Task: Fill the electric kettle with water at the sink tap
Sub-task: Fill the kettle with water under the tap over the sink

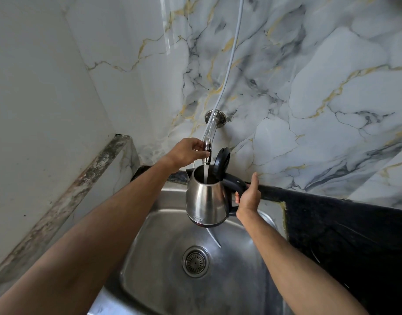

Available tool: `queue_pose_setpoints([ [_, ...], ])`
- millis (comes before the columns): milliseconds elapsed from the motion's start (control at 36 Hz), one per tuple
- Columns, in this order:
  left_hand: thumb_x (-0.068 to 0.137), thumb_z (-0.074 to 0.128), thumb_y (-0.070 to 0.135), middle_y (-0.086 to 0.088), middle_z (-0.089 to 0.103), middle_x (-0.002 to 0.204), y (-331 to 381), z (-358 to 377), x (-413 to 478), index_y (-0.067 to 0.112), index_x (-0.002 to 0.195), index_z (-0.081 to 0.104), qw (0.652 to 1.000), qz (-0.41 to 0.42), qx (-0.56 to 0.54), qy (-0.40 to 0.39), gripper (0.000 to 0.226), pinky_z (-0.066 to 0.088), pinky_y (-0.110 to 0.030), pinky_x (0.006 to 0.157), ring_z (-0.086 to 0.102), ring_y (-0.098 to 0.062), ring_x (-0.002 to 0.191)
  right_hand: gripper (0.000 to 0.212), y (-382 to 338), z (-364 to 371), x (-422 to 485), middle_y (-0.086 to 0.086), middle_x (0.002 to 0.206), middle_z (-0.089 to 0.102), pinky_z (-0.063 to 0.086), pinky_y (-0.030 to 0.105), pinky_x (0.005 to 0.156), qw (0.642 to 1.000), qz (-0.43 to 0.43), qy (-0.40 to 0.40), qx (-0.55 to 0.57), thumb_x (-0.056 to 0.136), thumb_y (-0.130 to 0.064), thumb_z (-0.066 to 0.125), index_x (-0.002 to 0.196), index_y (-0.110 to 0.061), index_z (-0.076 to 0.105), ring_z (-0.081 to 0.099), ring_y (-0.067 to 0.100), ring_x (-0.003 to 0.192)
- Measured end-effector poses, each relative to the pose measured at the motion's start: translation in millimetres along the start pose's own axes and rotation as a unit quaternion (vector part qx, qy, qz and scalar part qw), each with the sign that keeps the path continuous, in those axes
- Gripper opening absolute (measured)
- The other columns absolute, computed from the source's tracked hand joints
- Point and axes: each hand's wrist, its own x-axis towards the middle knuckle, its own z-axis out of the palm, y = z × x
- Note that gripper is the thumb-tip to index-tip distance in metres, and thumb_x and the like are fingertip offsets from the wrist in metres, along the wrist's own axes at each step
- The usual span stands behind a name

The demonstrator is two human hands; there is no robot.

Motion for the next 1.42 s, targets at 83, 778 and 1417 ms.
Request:
queue_pose_setpoints([
  [83,0.084,0.075,0.014,0.001,0.066,0.083,-0.1,0.0,-0.2,0.004,0.105,0.067,1.0,0.0,-0.001,0.0,0.024,0.044,-0.011,0.057,0.06,-0.007,0.072,0.054,0.3,-0.5,-0.8,-0.006,0.049,0.06,0.037,0.017,0.033,1.0,0.002,-0.003,0.005,0.086,-0.066,0.054,0.065,-0.016,0.056,0.055,0.007,0.04],
  [778,0.084,0.074,0.011,0.002,0.068,0.081,-8.7,1.5,4.6,0.014,0.095,0.064,0.999,-0.001,-0.038,-0.015,0.014,0.045,-0.008,0.053,0.062,0.001,0.064,0.051,1.4,2.7,-0.6,-0.01,0.046,0.057,0.035,0.017,0.033,1.0,0.01,0.006,0.018,0.085,-0.065,0.056,0.068,-0.016,0.053,0.054,0.006,0.04],
  [1417,0.071,0.083,0.039,0.006,0.063,0.071,-15.7,20.5,10.9,0.021,0.09,0.062,0.995,-0.008,0.044,0.084,0.034,0.045,-0.028,0.061,0.059,-0.014,0.067,0.051,0.2,1.7,-6.2,-0.004,0.056,0.061,0.04,0.017,0.035,0.999,0.016,0.006,0.026,0.086,-0.064,0.057,0.074,-0.014,0.06,0.059,0.006,0.043],
])
